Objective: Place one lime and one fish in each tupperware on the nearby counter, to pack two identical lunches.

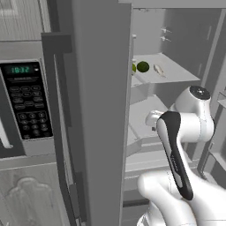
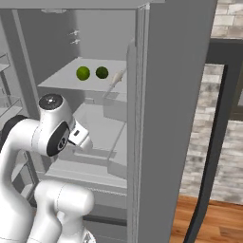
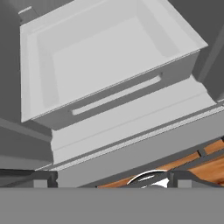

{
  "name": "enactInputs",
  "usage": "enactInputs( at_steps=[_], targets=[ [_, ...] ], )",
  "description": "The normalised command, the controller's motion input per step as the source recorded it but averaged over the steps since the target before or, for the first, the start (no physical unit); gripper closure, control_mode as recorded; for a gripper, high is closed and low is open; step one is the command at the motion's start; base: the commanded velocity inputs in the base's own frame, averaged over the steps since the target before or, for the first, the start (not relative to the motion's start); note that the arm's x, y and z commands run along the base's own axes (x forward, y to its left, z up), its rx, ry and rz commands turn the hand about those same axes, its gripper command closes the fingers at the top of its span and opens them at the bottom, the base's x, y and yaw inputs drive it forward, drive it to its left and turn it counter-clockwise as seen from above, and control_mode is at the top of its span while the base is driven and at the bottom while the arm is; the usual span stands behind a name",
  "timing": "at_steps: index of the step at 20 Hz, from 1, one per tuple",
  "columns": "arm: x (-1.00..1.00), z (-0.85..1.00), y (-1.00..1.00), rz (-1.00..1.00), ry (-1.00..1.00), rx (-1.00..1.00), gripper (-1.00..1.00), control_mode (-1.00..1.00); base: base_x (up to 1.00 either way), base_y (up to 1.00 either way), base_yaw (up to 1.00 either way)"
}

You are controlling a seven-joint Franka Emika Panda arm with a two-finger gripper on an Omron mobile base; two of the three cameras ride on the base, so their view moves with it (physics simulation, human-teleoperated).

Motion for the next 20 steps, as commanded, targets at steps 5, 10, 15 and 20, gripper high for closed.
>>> enactInputs(
  at_steps=[5,10,15,20],
  targets=[
    [0.00,0.00,0.00,0.00,0.00,0.00,-1.00,1.00,0.58,0.00,0.01],
    [0.00,0.00,0.00,0.00,0.00,0.00,-1.00,1.00,0.99,-0.10,0.00],
    [0.24,0.25,0.00,0.04,-0.06,-0.04,-1.00,-1.00,0.55,0.00,0.02],
    [0.08,0.97,0.01,0.22,-0.31,-0.12,-1.00,-1.00,0.00,0.00,0.00]
  ],
)
